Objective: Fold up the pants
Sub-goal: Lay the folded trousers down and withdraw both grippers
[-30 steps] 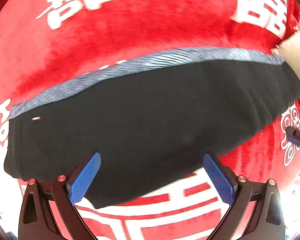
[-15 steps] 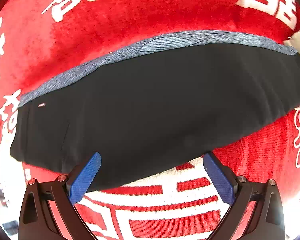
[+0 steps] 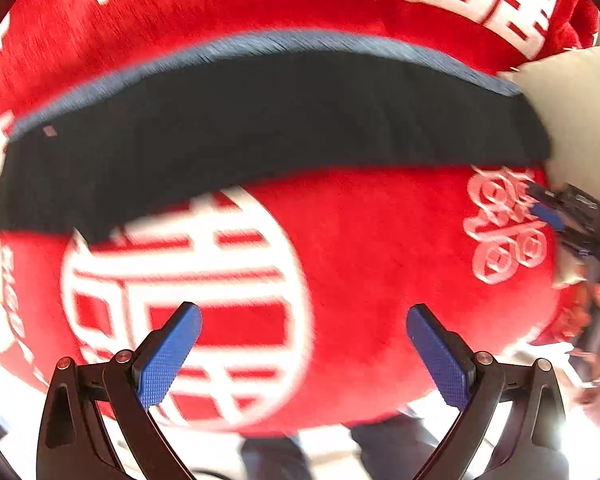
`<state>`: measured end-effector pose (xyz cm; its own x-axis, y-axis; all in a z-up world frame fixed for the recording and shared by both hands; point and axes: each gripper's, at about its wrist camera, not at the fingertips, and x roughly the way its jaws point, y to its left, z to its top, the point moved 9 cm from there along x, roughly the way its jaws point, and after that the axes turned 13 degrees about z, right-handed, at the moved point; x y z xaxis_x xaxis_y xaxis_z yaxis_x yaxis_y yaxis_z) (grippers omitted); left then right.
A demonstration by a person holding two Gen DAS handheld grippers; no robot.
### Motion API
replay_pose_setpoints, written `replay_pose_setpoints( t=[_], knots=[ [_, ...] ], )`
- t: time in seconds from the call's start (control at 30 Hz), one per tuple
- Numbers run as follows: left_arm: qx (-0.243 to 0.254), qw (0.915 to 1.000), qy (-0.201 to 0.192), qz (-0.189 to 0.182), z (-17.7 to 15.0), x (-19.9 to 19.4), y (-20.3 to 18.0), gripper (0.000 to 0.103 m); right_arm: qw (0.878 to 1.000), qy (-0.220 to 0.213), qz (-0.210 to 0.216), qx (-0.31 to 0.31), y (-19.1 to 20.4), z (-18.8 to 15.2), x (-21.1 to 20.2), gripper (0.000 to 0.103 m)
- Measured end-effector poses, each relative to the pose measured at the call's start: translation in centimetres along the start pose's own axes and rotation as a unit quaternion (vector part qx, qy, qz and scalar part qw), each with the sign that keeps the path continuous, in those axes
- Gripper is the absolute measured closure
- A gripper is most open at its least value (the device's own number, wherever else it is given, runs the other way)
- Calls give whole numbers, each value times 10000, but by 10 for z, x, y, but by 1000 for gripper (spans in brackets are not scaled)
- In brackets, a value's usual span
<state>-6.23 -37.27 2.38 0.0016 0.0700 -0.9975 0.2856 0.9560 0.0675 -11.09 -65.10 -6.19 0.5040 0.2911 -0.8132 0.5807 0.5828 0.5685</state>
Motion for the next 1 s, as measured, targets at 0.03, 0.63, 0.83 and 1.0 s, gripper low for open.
replay_pose_setpoints(
  t=[0.03,0.63,0.83,1.0],
  knots=[
    [-58,9998,107,-184,-7,-5,-10,0,10000,16,-12,-26,0,-5,-2,54],
    [-462,9987,195,40,-92,-35,67,0,9987,69,21,-514,33,-64,-20,53],
    [-715,9935,883,54,-226,3,115,0,9965,118,-16,-828,56,-119,-25,52],
    [-950,9862,1238,555,-336,21,180,0,9908,384,52,-1297,94,-177,-13,52]
  ],
)
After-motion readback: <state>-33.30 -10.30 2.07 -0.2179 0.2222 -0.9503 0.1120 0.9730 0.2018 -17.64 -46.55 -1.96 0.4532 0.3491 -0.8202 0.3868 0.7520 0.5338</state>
